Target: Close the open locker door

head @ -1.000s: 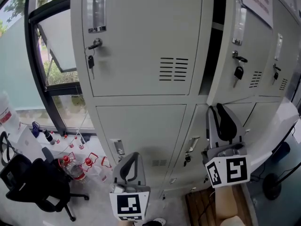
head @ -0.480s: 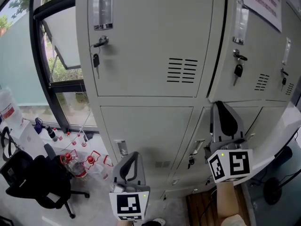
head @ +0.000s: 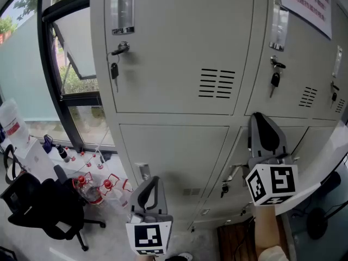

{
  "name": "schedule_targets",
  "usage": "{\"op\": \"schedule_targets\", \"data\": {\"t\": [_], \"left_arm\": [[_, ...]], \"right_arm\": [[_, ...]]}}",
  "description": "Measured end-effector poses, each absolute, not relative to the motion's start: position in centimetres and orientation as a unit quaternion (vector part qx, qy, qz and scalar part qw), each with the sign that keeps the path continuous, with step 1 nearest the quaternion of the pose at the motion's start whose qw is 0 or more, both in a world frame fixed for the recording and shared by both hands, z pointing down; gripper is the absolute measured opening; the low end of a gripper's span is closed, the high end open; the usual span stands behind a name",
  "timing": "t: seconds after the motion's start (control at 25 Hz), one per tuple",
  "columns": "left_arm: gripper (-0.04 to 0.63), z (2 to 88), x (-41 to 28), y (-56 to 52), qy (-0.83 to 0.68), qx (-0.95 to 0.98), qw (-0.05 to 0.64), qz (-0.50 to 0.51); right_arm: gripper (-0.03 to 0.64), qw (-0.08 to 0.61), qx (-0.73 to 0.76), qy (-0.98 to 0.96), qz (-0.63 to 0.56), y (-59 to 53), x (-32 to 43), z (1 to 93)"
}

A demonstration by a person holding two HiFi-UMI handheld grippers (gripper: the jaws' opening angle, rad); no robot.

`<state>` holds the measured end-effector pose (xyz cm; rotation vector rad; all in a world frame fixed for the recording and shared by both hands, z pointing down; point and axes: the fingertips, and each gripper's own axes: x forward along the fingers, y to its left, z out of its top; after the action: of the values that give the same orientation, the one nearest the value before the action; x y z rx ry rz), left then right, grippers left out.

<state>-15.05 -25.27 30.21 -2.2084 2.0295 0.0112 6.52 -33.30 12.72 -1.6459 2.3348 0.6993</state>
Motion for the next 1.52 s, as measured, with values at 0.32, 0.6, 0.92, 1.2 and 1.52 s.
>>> {"op": "schedule_targets", "data": {"t": [0.32,0.6,0.92,1.2,1.52], "left_arm": [[0.002,30.2,-15.0,-25.4,0.676,-0.734,0.07,0.005],[0.002,30.4,-13.7,-25.7,0.663,-0.745,0.069,0.002],[0.002,30.3,-10.3,-26.5,0.63,-0.773,0.068,0.004],[0.002,30.6,-5.9,-27.3,0.587,-0.806,0.075,0.0],[0.002,31.3,-2.2,-28.0,0.551,-0.831,0.074,-0.002]], "right_arm": [[0.04,0.105,-0.553,0.795,0.228,-33.4,6.4,12.6],[0.04,0.12,-0.548,0.799,0.218,-31.4,8.2,12.7],[0.04,0.095,-0.606,0.768,0.185,-29.6,14.3,16.6],[0.04,0.068,-0.642,0.753,0.125,-27.9,18.5,23.0],[0.04,0.047,-0.682,0.726,0.073,-25.8,21.2,29.1]]}}
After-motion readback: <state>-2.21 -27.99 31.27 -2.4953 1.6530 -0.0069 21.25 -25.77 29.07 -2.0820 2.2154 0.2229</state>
